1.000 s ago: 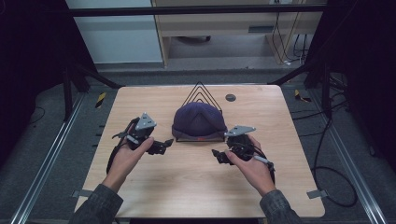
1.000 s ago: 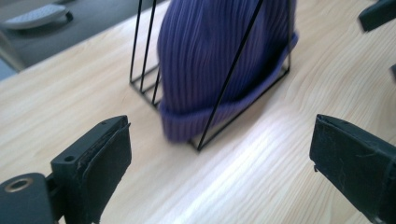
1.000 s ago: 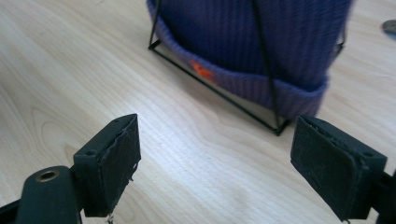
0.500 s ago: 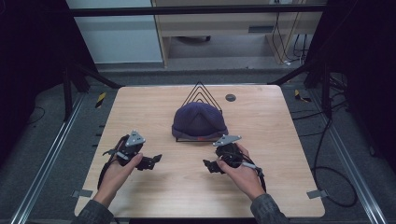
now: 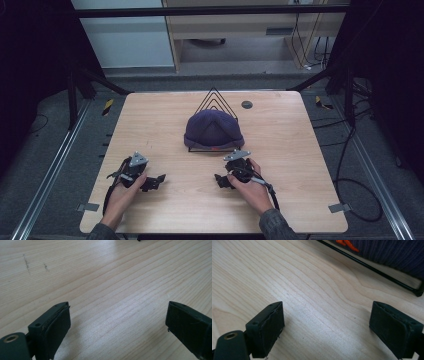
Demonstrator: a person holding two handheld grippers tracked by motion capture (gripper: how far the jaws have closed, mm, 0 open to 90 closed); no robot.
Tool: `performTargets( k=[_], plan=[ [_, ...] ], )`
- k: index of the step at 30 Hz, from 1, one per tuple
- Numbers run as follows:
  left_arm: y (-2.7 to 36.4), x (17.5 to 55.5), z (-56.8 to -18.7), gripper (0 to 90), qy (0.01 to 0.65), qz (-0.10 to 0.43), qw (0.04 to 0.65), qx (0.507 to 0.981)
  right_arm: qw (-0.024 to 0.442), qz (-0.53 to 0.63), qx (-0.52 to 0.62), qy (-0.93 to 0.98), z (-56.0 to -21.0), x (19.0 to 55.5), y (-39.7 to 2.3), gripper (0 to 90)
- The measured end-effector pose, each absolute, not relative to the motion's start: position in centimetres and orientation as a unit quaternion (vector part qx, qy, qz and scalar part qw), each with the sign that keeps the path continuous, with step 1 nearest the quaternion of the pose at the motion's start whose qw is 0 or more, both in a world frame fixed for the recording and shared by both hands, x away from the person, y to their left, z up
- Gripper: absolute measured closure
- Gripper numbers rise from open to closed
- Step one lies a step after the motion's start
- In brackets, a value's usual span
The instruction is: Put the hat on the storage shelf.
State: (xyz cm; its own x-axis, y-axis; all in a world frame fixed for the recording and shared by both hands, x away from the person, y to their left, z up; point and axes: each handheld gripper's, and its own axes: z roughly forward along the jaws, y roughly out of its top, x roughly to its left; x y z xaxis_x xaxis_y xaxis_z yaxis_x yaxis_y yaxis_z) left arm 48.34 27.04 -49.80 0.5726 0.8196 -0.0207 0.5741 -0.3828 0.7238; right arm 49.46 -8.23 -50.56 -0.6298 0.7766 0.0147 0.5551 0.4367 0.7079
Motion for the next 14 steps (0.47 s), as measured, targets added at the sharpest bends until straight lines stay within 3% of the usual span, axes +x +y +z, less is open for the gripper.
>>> performTargets(
  k=[4,14],
  plan=[
    [27.07,48.38,-50.45,5.6,0.435,0.177,0.348,0.812,0.181,0.362,0.4,0.823,-51.14,49.22,-8.07,10.0],
    [27.02,48.5,-50.86,0.8,0.421,0.19,0.339,0.82,0.181,0.363,0.402,0.821,-51.16,48.83,-8.05,9.9]
  ],
)
